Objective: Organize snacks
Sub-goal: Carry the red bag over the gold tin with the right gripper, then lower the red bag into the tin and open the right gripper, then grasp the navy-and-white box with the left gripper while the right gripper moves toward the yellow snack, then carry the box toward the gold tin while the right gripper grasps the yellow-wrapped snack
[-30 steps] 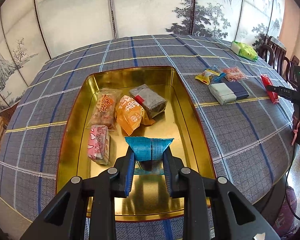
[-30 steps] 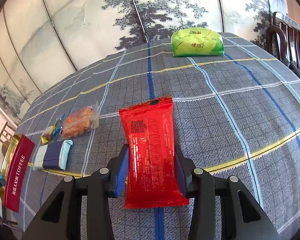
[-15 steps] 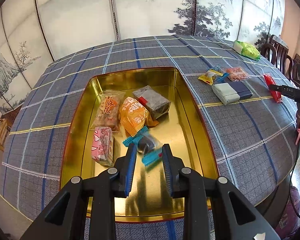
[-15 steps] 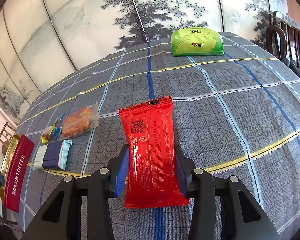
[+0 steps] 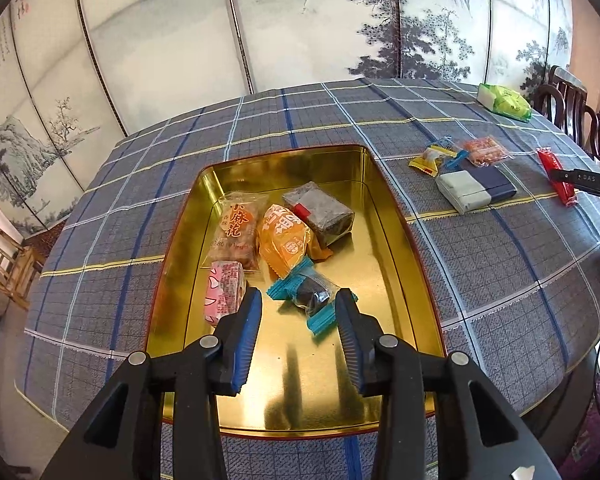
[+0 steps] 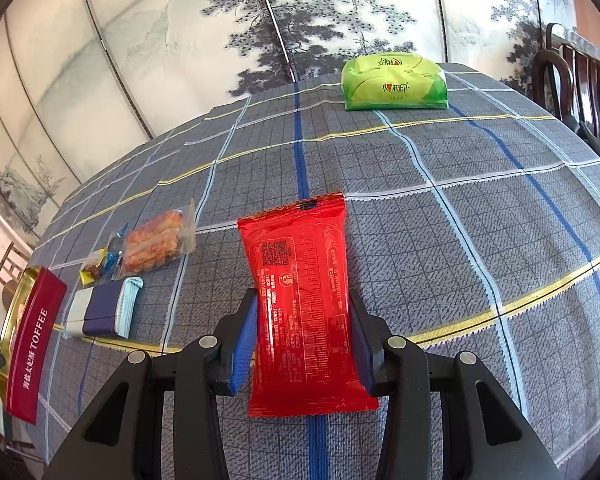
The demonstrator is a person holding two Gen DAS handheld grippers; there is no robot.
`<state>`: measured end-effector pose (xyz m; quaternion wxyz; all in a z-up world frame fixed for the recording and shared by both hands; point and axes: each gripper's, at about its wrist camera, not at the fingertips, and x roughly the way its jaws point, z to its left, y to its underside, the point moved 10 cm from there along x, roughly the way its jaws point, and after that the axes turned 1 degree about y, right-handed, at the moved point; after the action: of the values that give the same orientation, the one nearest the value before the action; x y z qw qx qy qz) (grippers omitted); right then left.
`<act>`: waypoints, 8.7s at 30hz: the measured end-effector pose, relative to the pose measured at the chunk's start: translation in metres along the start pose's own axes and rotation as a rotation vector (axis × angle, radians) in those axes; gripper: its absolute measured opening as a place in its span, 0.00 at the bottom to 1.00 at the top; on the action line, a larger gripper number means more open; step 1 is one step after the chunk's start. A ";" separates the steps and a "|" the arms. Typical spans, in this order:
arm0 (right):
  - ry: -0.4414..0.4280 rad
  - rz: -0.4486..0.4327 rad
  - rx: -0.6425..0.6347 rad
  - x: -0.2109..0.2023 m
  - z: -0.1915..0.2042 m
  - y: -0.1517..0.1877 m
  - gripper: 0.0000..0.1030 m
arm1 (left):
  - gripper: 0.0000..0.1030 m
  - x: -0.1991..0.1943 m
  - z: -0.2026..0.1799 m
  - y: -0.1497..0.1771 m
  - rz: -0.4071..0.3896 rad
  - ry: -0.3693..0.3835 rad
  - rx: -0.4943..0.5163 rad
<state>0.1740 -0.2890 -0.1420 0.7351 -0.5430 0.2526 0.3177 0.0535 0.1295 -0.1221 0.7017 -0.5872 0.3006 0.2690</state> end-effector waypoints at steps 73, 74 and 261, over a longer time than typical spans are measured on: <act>-0.560 0.201 -0.237 -0.063 0.389 0.082 0.42 | 0.79 -0.053 0.075 0.036 -0.136 -0.174 -0.107; -0.560 0.206 -0.234 -0.060 0.391 0.083 0.42 | 0.79 -0.053 0.076 0.036 -0.136 -0.174 -0.108; -0.320 0.067 -0.694 0.071 0.283 0.008 0.64 | 0.44 -0.043 -0.086 -0.063 0.018 0.495 0.000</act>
<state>0.2230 -0.0023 -0.1183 0.5270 -0.6943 0.0297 0.4891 0.0613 0.0331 -0.0601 0.6043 -0.6323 0.4688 0.1232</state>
